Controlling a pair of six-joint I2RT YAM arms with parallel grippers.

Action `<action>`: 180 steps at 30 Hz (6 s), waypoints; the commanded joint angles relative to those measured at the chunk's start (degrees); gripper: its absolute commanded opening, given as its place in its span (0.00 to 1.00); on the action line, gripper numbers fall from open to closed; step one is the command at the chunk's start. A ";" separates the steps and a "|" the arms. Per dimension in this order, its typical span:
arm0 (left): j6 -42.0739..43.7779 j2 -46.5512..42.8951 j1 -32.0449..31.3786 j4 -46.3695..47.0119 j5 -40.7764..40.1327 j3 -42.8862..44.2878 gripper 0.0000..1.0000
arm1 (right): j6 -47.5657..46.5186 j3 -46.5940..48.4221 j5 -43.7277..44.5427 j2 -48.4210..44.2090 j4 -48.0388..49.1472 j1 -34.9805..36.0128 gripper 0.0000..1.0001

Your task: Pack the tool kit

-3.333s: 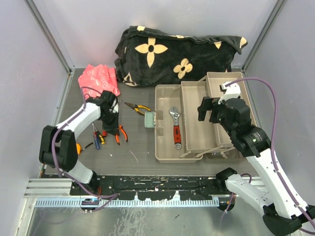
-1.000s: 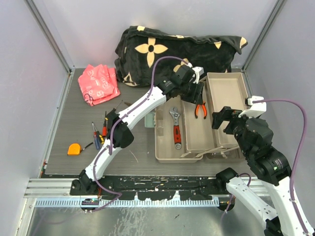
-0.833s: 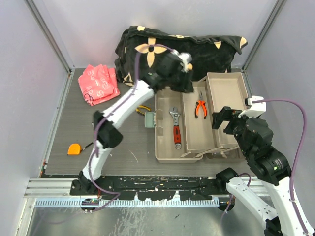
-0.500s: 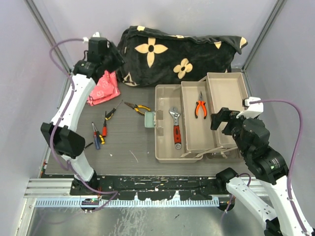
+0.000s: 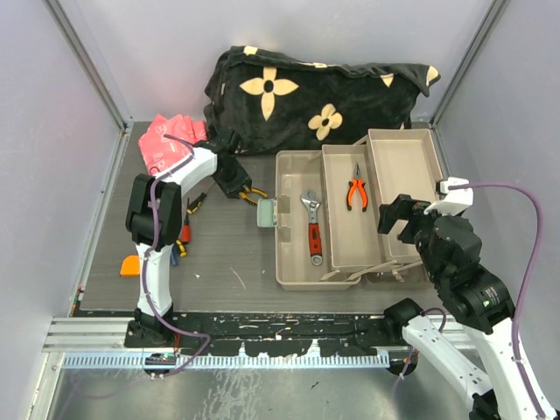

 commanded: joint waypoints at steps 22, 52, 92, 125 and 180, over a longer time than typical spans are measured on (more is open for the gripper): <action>-0.40 -0.87 -0.84 -2.55 -1.53 -1.41 0.39 | -1.41 -4.31 2.00 2.82 7.02 -0.20 1.00; 20.94 -19.16 -0.90 -4.94 -17.04 9.89 0.00 | 0.22 -2.12 -0.32 0.40 6.14 -0.25 1.00; 20.93 -1.75 -36.84 6.66 4.38 22.78 0.00 | 0.54 8.12 5.38 -8.31 -10.20 -0.25 1.00; 23.81 -8.40 -37.20 2.54 -5.48 24.71 0.50 | 0.20 8.64 5.87 -7.74 -10.21 -0.23 1.00; 80.20 5.38 11.45 -19.40 -1.44 10.39 0.49 | 0.62 12.32 4.61 -9.06 -13.33 -0.20 1.00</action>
